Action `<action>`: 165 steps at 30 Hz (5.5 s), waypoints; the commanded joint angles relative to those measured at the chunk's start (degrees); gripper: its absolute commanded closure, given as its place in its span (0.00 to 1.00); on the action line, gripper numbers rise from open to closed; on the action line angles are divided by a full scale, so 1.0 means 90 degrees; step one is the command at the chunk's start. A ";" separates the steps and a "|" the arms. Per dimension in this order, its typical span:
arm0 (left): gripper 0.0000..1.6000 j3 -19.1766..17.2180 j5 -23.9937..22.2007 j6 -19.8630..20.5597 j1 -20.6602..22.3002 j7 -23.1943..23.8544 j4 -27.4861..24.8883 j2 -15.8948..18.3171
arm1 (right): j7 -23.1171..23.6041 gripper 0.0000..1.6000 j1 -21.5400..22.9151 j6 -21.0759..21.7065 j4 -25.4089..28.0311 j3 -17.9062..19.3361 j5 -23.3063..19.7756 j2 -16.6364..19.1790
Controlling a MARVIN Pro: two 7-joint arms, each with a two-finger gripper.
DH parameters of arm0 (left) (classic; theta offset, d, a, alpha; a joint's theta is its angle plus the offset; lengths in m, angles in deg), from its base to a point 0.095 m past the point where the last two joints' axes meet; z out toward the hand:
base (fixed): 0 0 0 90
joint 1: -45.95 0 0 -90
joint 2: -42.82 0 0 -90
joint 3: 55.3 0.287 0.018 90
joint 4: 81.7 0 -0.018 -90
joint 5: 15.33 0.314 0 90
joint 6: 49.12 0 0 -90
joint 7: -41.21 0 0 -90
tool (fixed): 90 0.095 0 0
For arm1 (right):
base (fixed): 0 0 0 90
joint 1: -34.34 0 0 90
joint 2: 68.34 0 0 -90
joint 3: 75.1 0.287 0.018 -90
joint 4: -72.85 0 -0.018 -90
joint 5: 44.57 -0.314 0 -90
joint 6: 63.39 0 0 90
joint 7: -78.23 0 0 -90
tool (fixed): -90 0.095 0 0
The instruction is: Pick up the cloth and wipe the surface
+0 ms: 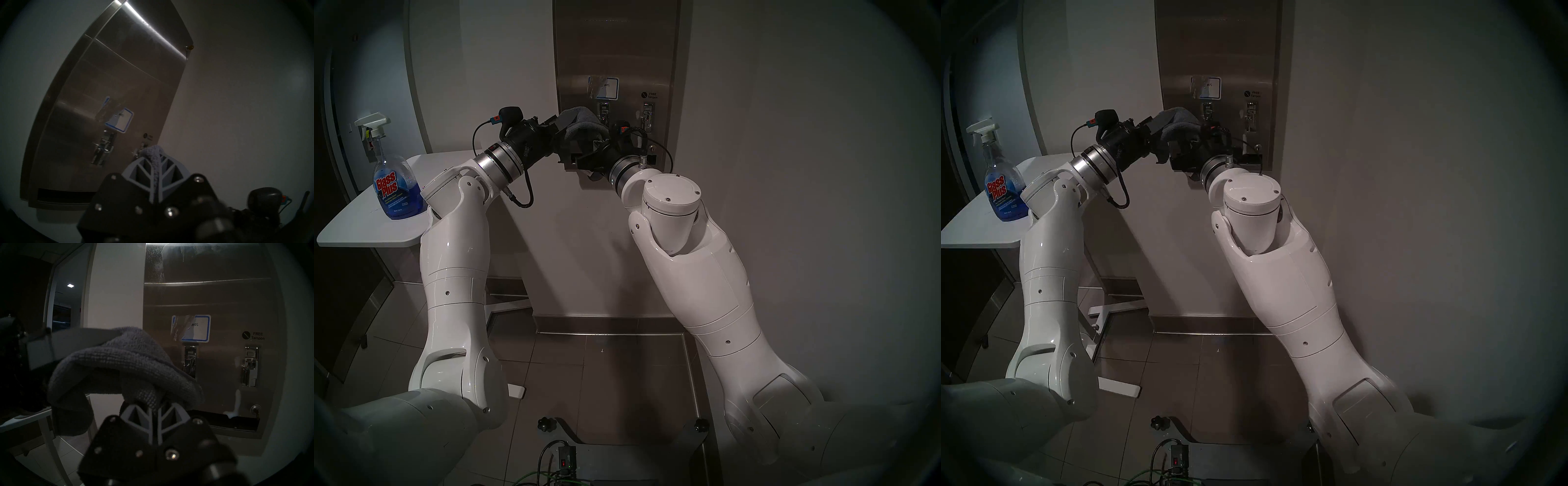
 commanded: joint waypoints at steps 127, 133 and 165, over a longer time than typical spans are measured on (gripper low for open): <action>0.00 -0.0793 0.0530 -0.1576 0.0236 -0.1218 0.0299 -0.0064 | -0.2929 1.00 0.1759 -0.1303 -0.3470 0.0116 0.1398 -0.0880; 0.00 -0.0878 0.0525 -0.1596 0.0213 -0.1213 0.0263 0.0007 | -0.2862 1.00 0.1998 -0.1421 -0.3892 0.0154 0.1360 -0.1110; 0.00 -0.0882 0.0576 -0.1651 0.0333 -0.1226 0.0352 0.0093 | -0.2841 1.00 0.2597 -0.2155 -0.5199 0.0332 0.1392 -0.1320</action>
